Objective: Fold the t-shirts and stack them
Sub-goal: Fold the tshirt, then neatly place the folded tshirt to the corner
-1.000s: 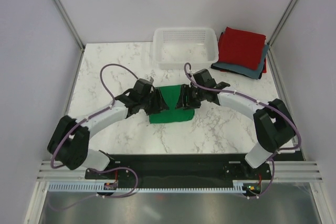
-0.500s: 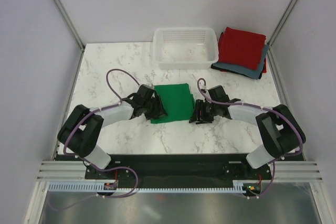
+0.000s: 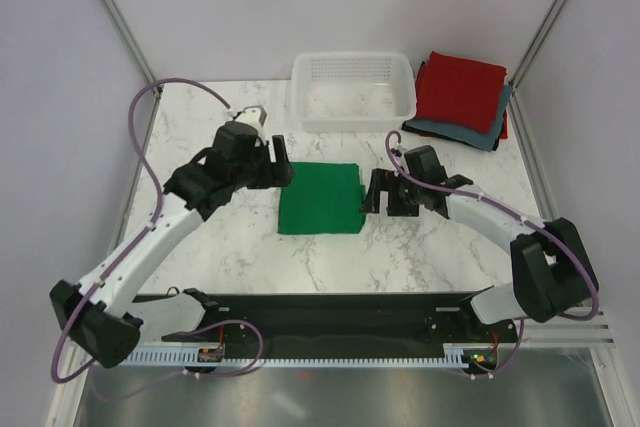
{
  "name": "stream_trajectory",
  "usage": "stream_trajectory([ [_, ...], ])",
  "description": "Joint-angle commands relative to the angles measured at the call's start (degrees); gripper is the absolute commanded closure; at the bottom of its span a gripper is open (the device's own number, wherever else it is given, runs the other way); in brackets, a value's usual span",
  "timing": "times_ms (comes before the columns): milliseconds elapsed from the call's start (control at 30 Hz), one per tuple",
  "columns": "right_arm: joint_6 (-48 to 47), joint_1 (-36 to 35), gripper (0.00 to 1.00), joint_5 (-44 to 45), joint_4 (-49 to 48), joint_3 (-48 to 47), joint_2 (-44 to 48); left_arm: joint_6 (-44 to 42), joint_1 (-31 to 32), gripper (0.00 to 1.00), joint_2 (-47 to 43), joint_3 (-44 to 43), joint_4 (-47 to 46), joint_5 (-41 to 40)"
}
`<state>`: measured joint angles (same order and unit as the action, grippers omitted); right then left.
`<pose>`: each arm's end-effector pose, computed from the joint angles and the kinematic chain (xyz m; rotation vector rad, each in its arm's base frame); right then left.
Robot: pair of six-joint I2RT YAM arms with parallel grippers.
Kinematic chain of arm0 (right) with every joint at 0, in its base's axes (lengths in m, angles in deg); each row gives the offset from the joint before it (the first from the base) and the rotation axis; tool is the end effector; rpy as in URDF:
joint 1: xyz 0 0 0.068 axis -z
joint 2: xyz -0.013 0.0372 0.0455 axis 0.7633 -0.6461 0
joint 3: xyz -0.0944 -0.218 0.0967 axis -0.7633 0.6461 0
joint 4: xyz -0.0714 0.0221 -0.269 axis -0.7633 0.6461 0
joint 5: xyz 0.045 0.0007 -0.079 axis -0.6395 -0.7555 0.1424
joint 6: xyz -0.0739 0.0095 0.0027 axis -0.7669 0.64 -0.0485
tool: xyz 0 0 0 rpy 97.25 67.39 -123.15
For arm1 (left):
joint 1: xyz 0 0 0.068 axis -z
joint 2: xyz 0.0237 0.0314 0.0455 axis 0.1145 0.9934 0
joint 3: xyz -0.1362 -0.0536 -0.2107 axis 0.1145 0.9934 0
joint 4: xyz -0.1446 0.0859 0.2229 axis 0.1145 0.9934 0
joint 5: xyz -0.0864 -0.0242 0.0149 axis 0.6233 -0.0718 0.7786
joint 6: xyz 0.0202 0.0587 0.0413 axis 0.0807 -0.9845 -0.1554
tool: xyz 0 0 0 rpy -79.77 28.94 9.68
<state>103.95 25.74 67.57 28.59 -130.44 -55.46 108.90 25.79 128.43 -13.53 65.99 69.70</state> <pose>0.2703 0.1435 0.1532 -0.0601 2.5809 0.7928 0.2625 -0.1588 0.3039 0.0405 2.2974 -0.4343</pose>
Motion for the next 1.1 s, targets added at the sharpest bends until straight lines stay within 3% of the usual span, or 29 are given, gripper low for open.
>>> stream_trajectory([
  [0, -1.0, 1.6, 0.02, -1.9, -3.2, -5.1, -7.5, -4.6, -0.2, 0.21, -5.7, -0.4, 11.4, -3.0],
  [300, 1.0, 6.3, 0.02, -11.0, -11.8, -15.7, -28.3, -1.1, -0.2, 0.23, -28.1, 11.8, 13.3, -8.7],
  [600, 7.5, 5.3, 0.22, -18.9, -22.1, -16.0, -37.4, 0.7, -0.2, 0.23, -41.7, 18.3, 9.9, -13.1],
  [633, 8.3, 5.0, 0.29, -20.1, -24.5, -14.8, -37.4, 1.4, -0.2, 0.23, -42.6, 19.1, 9.7, -13.8],
  [800, 12.0, 3.2, 0.45, -22.8, -29.4, -13.5, -38.6, 2.1, -0.2, 0.23, -46.5, 21.1, 9.4, -16.3],
  [900, 13.6, 2.8, 0.69, -24.9, -32.9, -13.5, -38.8, 2.2, -0.2, 0.23, -46.4, 21.4, 9.4, -16.7],
  [933, 13.3, 2.9, 0.83, -24.9, -32.4, -14.0, -38.4, 2.2, -0.2, 0.23, -46.1, 21.5, 9.4, -16.7],
  [1033, 7.8, 3.4, 1.00, -22.7, -23.9, -17.2, -35.2, 2.2, -0.3, 0.23, -45.3, 21.4, 9.5, -16.8],
  [1067, 6.1, 3.5, 1.00, -21.3, -20.8, -18.4, -34.1, 2.2, -0.3, 0.23, -45.2, 21.5, 9.5, -16.7],
])
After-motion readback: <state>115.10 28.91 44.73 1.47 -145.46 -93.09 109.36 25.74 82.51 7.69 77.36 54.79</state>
